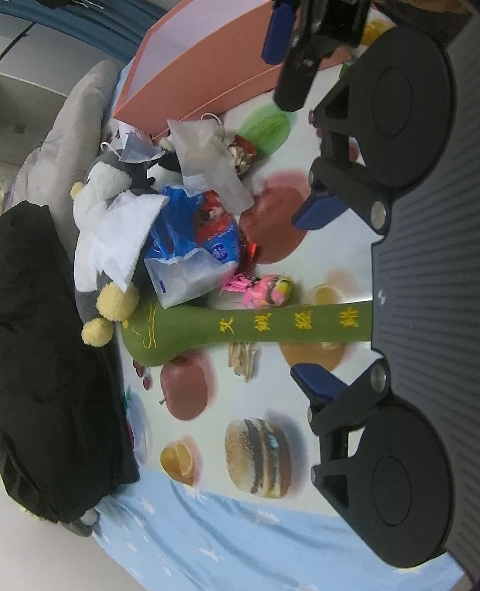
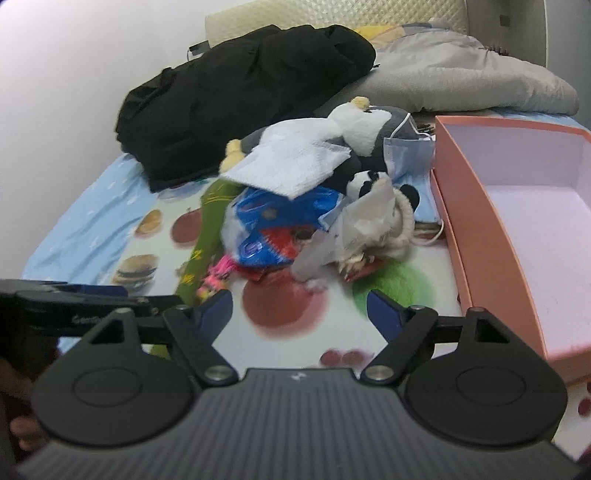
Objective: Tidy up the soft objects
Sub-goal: 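Close left gripper on pink feathered toy while right gripper closes on red snack packet, then lift the pink toy with left gripper while right gripper lifts the red packet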
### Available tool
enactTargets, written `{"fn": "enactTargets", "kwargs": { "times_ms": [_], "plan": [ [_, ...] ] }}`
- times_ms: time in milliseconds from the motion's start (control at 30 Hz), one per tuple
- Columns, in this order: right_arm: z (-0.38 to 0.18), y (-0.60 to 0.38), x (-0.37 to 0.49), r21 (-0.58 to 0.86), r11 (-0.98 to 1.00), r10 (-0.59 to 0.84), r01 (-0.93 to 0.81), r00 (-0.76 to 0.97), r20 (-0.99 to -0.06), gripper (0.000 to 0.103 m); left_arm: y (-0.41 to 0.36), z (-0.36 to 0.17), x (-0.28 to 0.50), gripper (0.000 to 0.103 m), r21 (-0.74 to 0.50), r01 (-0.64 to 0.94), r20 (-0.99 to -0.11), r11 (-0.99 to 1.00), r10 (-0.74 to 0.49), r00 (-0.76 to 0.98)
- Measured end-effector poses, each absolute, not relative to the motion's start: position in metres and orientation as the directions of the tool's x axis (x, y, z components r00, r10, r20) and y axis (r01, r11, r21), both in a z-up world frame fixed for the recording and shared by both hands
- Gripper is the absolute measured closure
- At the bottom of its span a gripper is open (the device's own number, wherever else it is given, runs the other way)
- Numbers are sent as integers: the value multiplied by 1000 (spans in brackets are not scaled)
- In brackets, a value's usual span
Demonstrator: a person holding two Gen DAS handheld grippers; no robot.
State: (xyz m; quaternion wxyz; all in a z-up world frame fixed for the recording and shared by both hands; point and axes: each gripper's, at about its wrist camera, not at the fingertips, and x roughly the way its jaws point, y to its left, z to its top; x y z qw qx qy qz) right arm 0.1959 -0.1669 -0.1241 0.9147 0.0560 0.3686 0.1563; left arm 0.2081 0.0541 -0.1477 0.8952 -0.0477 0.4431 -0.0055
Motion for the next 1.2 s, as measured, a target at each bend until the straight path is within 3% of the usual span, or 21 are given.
{"fn": "enactTargets", "kwargs": {
  "times_ms": [233, 433, 533, 633, 800, 900, 1200],
  "plan": [
    [-155, -170, 242, 229, 953, 303, -198, 654, -693, 21, 48, -169, 241, 39, -85, 23, -807, 996, -83, 585],
    [-179, -171, 271, 154, 976, 219, -157, 648, -730, 22, 37, -182, 262, 45, -36, 78, -812, 996, -75, 579],
    [-190, -172, 285, 157, 975, 223, -159, 619, -753, 35, 29, -187, 270, 46, 6, 122, -810, 993, -66, 582],
    [-196, -173, 294, 142, 977, 213, -162, 617, -757, 36, 22, -193, 280, 57, 39, 153, -825, 988, -54, 563],
    [-203, -171, 305, 131, 971, 229, -202, 612, -757, 38, 17, -203, 287, 65, 97, 173, -845, 980, -11, 535],
    [-207, -169, 309, 132, 965, 245, -226, 600, -762, 52, 20, -203, 288, 75, 107, 152, -844, 982, 9, 536],
    [-198, -171, 297, 145, 962, 256, -232, 573, -779, 60, 22, -194, 280, 76, 39, 108, -838, 993, -26, 546]
  ]
}}
